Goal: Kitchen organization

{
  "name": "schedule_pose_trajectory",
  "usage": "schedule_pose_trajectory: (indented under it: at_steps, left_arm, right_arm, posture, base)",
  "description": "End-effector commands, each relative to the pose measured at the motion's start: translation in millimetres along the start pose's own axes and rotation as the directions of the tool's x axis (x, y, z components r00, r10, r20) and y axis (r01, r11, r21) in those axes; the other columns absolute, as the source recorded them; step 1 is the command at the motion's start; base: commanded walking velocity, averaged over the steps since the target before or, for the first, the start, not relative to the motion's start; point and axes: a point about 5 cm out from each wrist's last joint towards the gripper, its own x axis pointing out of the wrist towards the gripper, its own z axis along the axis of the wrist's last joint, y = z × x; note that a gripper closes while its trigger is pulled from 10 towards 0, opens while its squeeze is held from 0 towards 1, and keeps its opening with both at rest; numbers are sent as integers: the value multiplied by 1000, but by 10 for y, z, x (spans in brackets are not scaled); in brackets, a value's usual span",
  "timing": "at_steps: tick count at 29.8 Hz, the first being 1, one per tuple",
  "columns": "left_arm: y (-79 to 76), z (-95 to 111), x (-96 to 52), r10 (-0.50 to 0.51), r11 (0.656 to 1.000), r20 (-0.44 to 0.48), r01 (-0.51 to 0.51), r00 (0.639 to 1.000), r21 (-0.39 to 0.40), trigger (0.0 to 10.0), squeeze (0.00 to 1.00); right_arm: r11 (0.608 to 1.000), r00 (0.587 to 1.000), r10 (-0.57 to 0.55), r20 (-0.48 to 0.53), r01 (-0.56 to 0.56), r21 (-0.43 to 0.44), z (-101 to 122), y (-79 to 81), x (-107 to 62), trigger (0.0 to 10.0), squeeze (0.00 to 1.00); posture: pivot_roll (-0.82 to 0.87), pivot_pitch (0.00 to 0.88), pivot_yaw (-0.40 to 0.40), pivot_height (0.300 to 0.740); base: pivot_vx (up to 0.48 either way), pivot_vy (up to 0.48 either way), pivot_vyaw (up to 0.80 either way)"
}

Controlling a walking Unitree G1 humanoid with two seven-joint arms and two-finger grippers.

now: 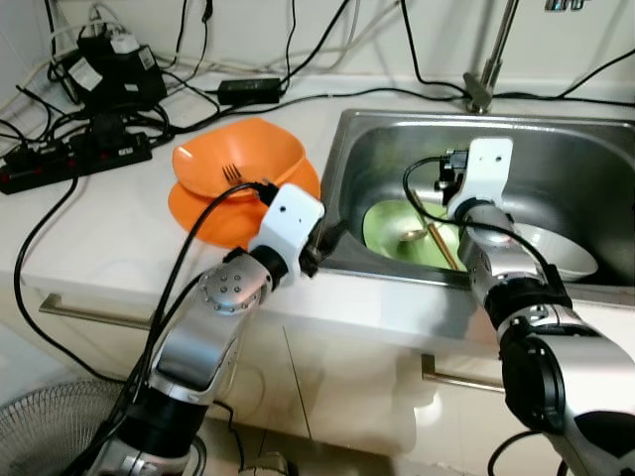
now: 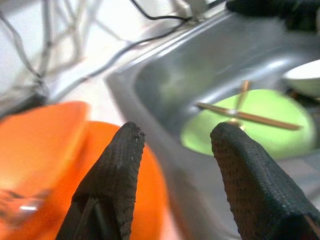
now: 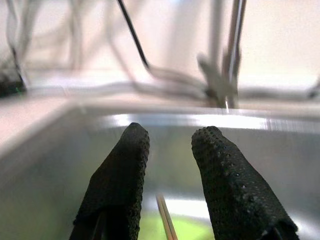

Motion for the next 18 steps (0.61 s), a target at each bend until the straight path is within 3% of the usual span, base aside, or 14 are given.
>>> schedule_pose_trajectory:
  at_steps: [1,2,6,10,11,13,15,18]
  left_arm:
    - [112,223,-34,63,989,78,-73,995,130,10000,0]
    - [112,223,-34,63,989,78,-73,995,130,10000,0]
    - [206,322,-100,99,941,107,-128,989,312,10000,0]
    - [236,329,-129,105,914,121,-144,987,379,10000,0]
    - [256,343,-169,109,887,127,-154,986,436,10000,0]
    - [278,331,-212,120,851,112,-160,986,500,10000,0]
    - [301,281,-242,133,818,75,-152,988,555,10000,0]
    - [352,184,-268,160,811,19,-142,987,567,10000,0]
  right_arm:
    - [999,995,46,86,-46,2,24,92,-56,10000,0]
    - [999,995,46,86,-46,2,24,92,-56,10000,0]
    - [998,995,54,82,-55,17,-90,122,-133,10000,0]
    - [999,996,49,69,-50,19,-130,114,-151,10000,0]
    - [999,997,46,64,-47,17,-150,111,-161,10000,0]
    - [999,999,36,32,-35,-29,-194,104,-169,10000,0]
    - [999,999,38,33,-38,-15,-211,101,-180,10000,0]
    - [999,999,39,35,-39,-1,-219,116,-188,10000,0]
  posture:
    - [188,28,77,740]
    - [188,28,77,740]
    - [197,31,72,740]
    - [212,40,65,740]
    - [213,40,66,740]
    - [213,41,67,740]
    - [224,41,61,740]
    - [231,42,58,740]
  base:
    - [0,0,0]
    - [0,0,0]
    - [0,0,0]
    - [0,0,0]
    - [0,0,0]
    - [0,0,0]
    - [0,0,0]
    - [0,0,0]
